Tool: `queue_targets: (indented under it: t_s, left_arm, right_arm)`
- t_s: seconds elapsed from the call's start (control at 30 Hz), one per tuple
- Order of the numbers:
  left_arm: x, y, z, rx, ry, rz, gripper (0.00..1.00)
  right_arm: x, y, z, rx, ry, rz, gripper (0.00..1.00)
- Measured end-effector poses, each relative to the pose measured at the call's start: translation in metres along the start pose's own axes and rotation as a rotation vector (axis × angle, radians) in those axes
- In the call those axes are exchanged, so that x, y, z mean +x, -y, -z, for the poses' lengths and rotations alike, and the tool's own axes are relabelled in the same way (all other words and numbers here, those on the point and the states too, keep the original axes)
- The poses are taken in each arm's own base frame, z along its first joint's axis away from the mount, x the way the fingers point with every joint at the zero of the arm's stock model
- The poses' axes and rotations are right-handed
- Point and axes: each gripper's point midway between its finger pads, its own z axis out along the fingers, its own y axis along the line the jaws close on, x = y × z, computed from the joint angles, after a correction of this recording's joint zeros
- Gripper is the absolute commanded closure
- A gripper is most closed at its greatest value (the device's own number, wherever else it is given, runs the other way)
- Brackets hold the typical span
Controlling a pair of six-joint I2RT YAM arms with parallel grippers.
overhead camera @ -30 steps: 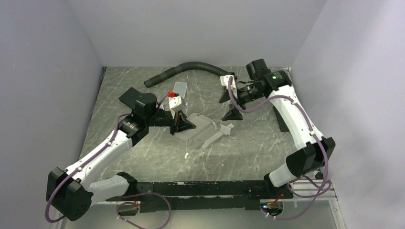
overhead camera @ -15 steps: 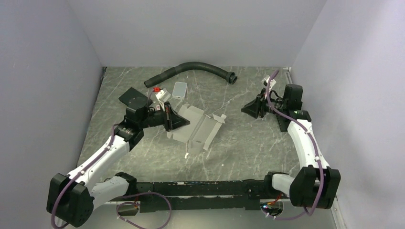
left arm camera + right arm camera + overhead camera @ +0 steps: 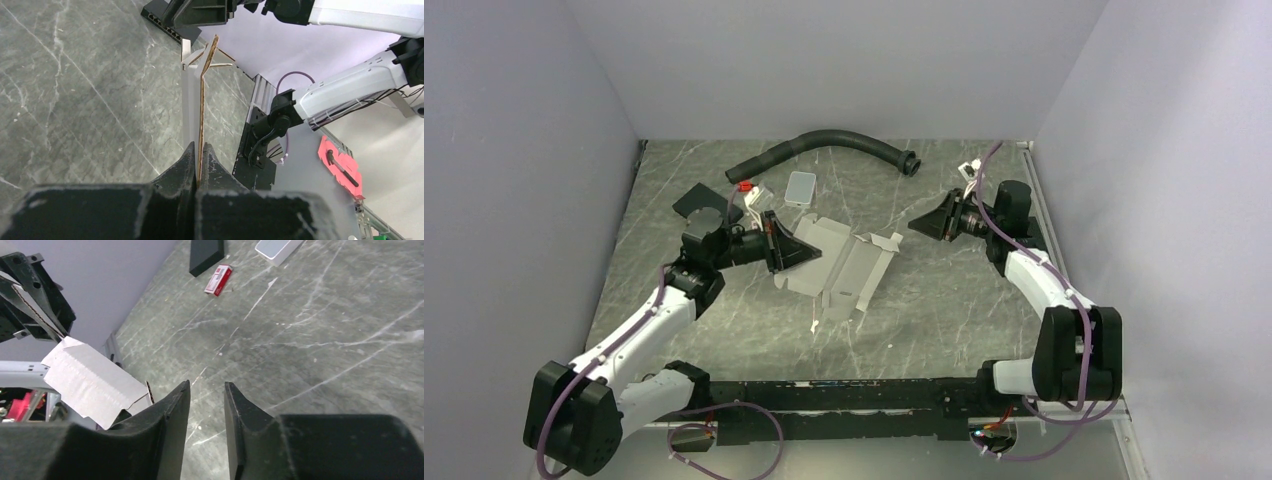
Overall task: Fold the paper box
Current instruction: Fold the paper box at the center of the board.
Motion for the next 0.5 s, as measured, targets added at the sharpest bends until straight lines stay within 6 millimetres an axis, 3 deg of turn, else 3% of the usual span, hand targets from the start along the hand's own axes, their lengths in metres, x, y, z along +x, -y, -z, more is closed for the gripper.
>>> queue_targets:
  t_s: [0.13, 0.4, 0.5]
  left_arm:
    - [-0.003, 0.001, -0.001, 0.008, 0.011, 0.023, 1.0]
    - [-0.021, -0.009, 0.0, -0.001, 0.073, 0.115, 1.0]
    - [-0.022, -0.012, 0.001, -0.002, 0.089, 0.148, 1.0]
  right_arm:
    - [0.0, -0.006, -0.003, -0.032, -0.005, -0.005, 0.5]
    - [-0.003, -0.017, -0.001, -0.085, -0.002, 0.023, 0.44]
    - [-0.005, -0.02, -0.001, -0.099, 0.001, 0.022, 0.38]
